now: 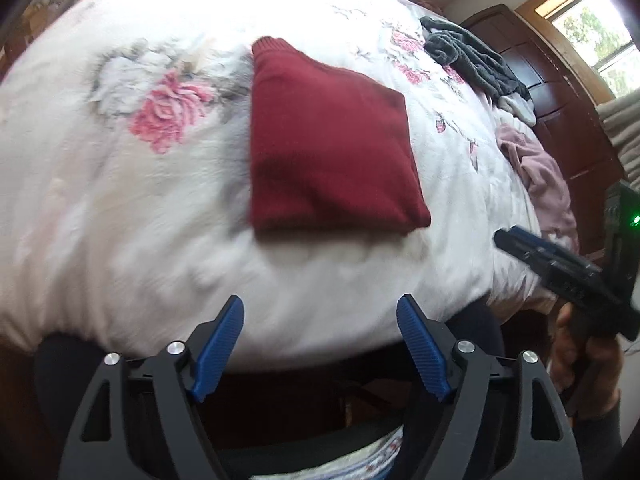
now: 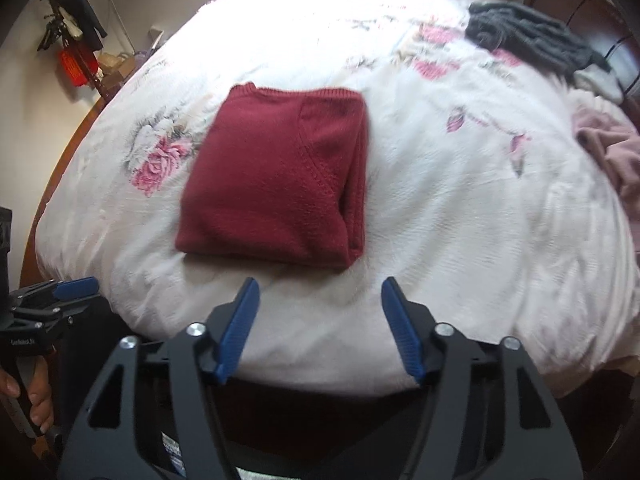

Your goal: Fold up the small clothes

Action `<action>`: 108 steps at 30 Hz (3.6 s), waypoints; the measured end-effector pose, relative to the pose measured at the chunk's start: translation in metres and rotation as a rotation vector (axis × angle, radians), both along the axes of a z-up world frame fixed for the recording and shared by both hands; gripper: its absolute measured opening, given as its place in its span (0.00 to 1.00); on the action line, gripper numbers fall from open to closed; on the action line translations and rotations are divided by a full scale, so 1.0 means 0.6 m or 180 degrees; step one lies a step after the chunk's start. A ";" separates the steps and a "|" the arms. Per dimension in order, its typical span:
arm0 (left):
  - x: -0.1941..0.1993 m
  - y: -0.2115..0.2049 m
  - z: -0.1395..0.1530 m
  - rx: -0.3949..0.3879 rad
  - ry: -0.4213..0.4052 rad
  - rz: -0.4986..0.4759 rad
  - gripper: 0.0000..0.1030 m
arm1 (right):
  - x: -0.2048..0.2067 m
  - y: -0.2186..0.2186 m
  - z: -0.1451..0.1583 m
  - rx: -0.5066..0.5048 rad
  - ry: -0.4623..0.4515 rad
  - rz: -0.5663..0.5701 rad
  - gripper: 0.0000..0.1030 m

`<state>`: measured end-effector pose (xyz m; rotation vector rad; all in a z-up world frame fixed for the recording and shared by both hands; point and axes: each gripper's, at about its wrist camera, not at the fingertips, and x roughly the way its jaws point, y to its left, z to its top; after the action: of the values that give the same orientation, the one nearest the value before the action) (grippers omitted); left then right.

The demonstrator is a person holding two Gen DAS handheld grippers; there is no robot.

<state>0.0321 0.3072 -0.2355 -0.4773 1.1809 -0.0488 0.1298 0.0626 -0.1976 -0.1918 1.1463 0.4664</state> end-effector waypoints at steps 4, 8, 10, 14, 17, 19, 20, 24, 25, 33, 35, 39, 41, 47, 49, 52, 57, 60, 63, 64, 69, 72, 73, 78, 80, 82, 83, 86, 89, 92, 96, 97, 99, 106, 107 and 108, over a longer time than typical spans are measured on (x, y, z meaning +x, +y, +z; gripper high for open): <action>-0.049 0.001 0.071 0.0260 -0.0114 0.0044 0.87 | -0.041 -0.010 0.064 -0.0081 -0.0273 -0.0018 0.75; -0.084 -0.014 0.156 0.0585 -0.0346 0.0092 0.89 | -0.087 -0.010 0.141 -0.0097 -0.0611 -0.0016 0.88; -0.095 -0.022 0.199 0.0743 -0.0457 0.0119 0.90 | -0.102 -0.011 0.171 -0.0078 -0.0695 0.0001 0.89; -0.111 -0.043 0.268 0.0967 -0.0668 0.0197 0.90 | -0.130 -0.010 0.229 -0.0125 -0.0917 0.0009 0.94; -0.120 -0.055 0.307 0.1041 -0.0764 0.0251 0.91 | -0.146 -0.013 0.272 -0.0132 -0.1083 -0.0031 0.97; -0.127 -0.061 0.331 0.1079 -0.0808 0.0301 0.91 | -0.152 -0.015 0.290 -0.0164 -0.1143 -0.0068 0.97; -0.130 -0.061 0.341 0.1106 -0.0840 0.0326 0.91 | -0.156 -0.015 0.297 -0.0181 -0.1168 -0.0075 0.97; -0.146 -0.072 0.380 0.1160 -0.0974 0.0411 0.91 | -0.171 -0.015 0.324 -0.0298 -0.1318 -0.0116 0.97; -0.148 -0.075 0.384 0.1165 -0.0979 0.0408 0.91 | -0.175 -0.015 0.331 -0.0301 -0.1358 -0.0126 0.97; -0.164 -0.099 0.408 0.1065 -0.0992 0.0275 0.92 | -0.198 -0.025 0.368 -0.0034 -0.1245 -0.0129 0.97; -0.168 -0.106 0.412 0.1062 -0.0953 0.0209 0.92 | -0.204 -0.026 0.373 -0.0023 -0.1244 -0.0114 0.97; -0.177 -0.116 0.413 0.1116 -0.0902 0.0150 0.92 | -0.223 -0.023 0.380 -0.0116 -0.1314 -0.0081 0.97; -0.185 -0.119 0.413 0.1156 -0.0901 0.0175 0.92 | -0.231 -0.023 0.382 -0.0135 -0.1342 -0.0103 0.97; -0.201 -0.119 0.405 0.1062 -0.0871 0.0207 0.92 | -0.246 -0.025 0.384 -0.0154 -0.1333 -0.0158 0.97; -0.205 -0.122 0.403 0.1078 -0.0873 0.0206 0.92 | -0.249 -0.025 0.383 -0.0179 -0.1343 -0.0176 0.97; -0.206 -0.124 0.402 0.1080 -0.0867 0.0202 0.92 | -0.249 -0.024 0.379 -0.0191 -0.1315 -0.0203 0.97; -0.205 -0.124 0.401 0.1089 -0.0859 0.0185 0.92 | -0.240 -0.023 0.374 -0.0174 -0.1273 -0.0216 0.97; -0.200 -0.119 0.399 0.1073 -0.0837 0.0182 0.92 | -0.237 -0.022 0.372 -0.0175 -0.1259 -0.0212 0.97; -0.191 -0.114 0.397 0.1071 -0.0815 0.0165 0.92 | -0.233 -0.020 0.368 -0.0185 -0.1244 -0.0204 0.97; -0.190 -0.114 0.396 0.1065 -0.0808 0.0160 0.92 | -0.231 -0.019 0.367 -0.0184 -0.1238 -0.0201 0.97; -0.180 -0.112 0.394 0.1056 -0.0797 0.0124 0.92 | -0.226 -0.016 0.365 -0.0181 -0.1227 -0.0204 0.97; -0.175 -0.112 0.391 0.1055 -0.0800 0.0109 0.92 | -0.226 -0.016 0.364 -0.0181 -0.1221 -0.0207 0.97; -0.173 -0.112 0.389 0.1051 -0.0798 0.0107 0.92 | -0.226 -0.016 0.364 -0.0186 -0.1220 -0.0204 0.97; -0.166 -0.112 0.385 0.1042 -0.0789 0.0087 0.92 | -0.224 -0.014 0.363 -0.0195 -0.1215 -0.0207 0.97; -0.165 -0.113 0.384 0.1046 -0.0787 0.0085 0.92 | -0.223 -0.012 0.362 -0.0200 -0.1215 -0.0209 0.97; -0.165 -0.113 0.384 0.1039 -0.0786 0.0088 0.92 | -0.223 -0.012 0.362 -0.0198 -0.1211 -0.0206 0.97; -0.164 -0.113 0.383 0.1037 -0.0785 0.0088 0.92 | -0.222 -0.011 0.361 -0.0197 -0.1208 -0.0204 0.97; -0.163 -0.112 0.383 0.1045 -0.0783 0.0085 0.92 | -0.221 -0.010 0.360 -0.0199 -0.1208 -0.0204 0.97; -0.162 -0.112 0.380 0.1049 -0.0779 0.0085 0.92 | -0.220 -0.009 0.359 -0.0198 -0.1205 -0.0200 0.97; -0.161 -0.111 0.380 0.1045 -0.0780 0.0084 0.92 | -0.219 -0.007 0.355 -0.0192 -0.1202 -0.0200 0.97; -0.161 -0.112 0.379 0.1052 -0.0774 0.0080 0.92 | -0.218 -0.007 0.354 -0.0199 -0.1195 -0.0203 0.97; -0.162 -0.113 0.380 0.1049 -0.0776 0.0083 0.92 | -0.216 -0.009 0.353 -0.0198 -0.1191 -0.0199 0.97; -0.162 -0.114 0.381 0.1049 -0.0775 0.0088 0.92 | -0.216 -0.008 0.350 -0.0199 -0.1190 -0.0201 0.97; -0.162 -0.113 0.376 0.1056 -0.0779 0.0087 0.92 | -0.215 -0.009 0.345 -0.0196 -0.1187 -0.0212 0.97; -0.162 -0.113 0.376 0.1059 -0.0780 0.0088 0.92 | -0.215 -0.010 0.346 -0.0197 -0.1183 -0.0211 0.97; -0.162 -0.113 0.375 0.1056 -0.0779 0.0088 0.92 | -0.215 -0.010 0.345 -0.0196 -0.1183 -0.0210 0.97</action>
<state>-0.0654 0.2395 -0.0107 -0.1878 0.9190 0.1089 0.0009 0.0568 0.0094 -0.2807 0.8005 0.3203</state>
